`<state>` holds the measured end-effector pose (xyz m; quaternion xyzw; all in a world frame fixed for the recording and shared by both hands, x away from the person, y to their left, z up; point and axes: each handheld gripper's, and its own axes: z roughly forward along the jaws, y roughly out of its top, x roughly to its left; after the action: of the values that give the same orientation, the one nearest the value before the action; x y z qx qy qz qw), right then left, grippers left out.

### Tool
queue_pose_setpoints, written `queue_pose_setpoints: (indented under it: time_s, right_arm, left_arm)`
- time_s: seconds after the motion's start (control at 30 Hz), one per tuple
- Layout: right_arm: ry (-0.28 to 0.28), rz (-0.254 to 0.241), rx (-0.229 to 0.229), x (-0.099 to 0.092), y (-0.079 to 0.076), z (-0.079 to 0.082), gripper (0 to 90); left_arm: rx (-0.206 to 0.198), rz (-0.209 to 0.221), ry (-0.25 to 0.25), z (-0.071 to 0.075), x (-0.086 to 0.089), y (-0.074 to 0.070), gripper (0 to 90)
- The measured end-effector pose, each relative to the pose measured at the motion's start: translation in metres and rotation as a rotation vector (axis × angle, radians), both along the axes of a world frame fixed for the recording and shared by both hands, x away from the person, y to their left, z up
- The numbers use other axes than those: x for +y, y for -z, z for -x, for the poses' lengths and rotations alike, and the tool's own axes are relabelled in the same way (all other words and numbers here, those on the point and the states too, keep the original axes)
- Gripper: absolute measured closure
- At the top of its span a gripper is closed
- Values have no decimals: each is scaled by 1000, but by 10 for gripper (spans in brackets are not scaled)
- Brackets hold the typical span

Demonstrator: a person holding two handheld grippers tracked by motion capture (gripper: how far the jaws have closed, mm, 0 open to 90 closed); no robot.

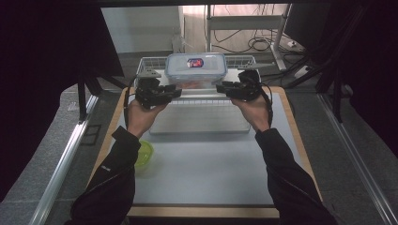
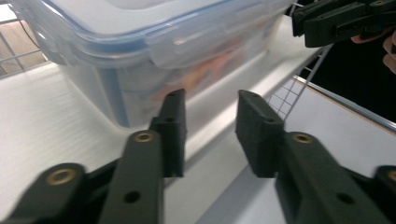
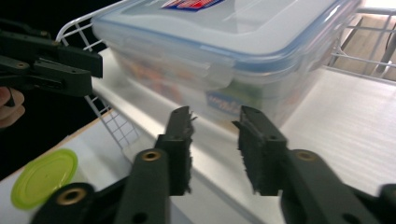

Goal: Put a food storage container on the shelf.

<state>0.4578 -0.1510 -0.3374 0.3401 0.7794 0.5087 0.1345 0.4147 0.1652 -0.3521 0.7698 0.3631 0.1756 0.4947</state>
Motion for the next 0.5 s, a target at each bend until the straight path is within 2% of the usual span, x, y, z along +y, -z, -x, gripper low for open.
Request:
queue_pose_setpoints:
  time_s: [0.1,0.2,0.3,0.5]
  right_arm:
    - [-15,9,-5,0,1,7,505]
    - [-25,32,-30,-1,3,15,443]
    - [-40,51,-41,-1,5,22,384]
    - [-55,58,-56,-5,12,38,291]
  left_arm:
    - [-11,0,8,9,0,3,510]
    - [-21,1,16,18,-1,8,452]
    - [-42,-38,16,27,-5,13,391]
    - [-58,-72,32,44,-11,24,297]
